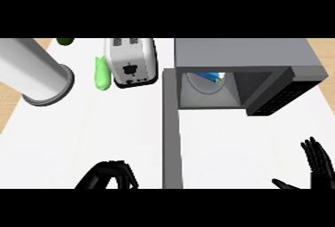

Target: Pick up the milk, place it into the microwave and close the microwave

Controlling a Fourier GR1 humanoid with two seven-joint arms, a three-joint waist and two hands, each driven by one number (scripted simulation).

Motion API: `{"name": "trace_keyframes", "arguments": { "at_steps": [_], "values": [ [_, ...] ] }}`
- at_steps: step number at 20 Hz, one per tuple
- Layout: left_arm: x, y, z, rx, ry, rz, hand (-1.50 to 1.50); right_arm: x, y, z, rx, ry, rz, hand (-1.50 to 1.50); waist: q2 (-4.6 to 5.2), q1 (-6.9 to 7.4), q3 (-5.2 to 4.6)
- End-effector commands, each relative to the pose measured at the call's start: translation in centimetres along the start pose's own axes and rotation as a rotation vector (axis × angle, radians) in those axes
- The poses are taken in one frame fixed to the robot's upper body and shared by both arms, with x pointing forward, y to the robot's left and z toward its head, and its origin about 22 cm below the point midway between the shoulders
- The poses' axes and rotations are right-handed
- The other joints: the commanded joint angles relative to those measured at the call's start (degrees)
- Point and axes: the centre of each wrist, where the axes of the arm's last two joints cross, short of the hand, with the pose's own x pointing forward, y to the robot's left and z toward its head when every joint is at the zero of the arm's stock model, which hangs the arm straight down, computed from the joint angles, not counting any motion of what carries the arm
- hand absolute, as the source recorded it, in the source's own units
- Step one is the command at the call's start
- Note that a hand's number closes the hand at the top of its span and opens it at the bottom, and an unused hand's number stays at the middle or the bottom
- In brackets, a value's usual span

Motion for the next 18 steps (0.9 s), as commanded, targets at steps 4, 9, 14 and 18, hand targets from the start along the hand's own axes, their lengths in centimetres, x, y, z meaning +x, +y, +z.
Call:
{"name": "trace_keyframes", "arguments": {
  "at_steps": [4, 9, 14, 18],
  "values": [
    [-0.6, -1.5, -5.7, -0.041, 0.000, -0.101, 1.50, 1.2, -4.0, 2.0, -0.005, -0.013, -0.021, -1.50, 0.05, 0.15, 0.03],
    [-2.6, -3.2, -7.7, -0.338, 0.217, -0.139, 1.50, 1.3, -4.1, 1.2, 0.017, -0.020, -0.039, -1.50, 0.18, -0.53, 0.06],
    [-5.2, -5.6, -8.8, -0.516, 0.344, -0.149, 1.50, 2.2, -5.6, 0.1, 0.032, -0.049, -0.049, -1.50, 0.22, -0.58, 0.03],
    [-6.1, -9.5, -9.4, -0.552, 0.291, -0.187, 1.50, 2.8, -7.0, 0.4, 0.026, -0.056, -0.066, -1.50, 0.20, -0.79, 0.00]
  ]
}}
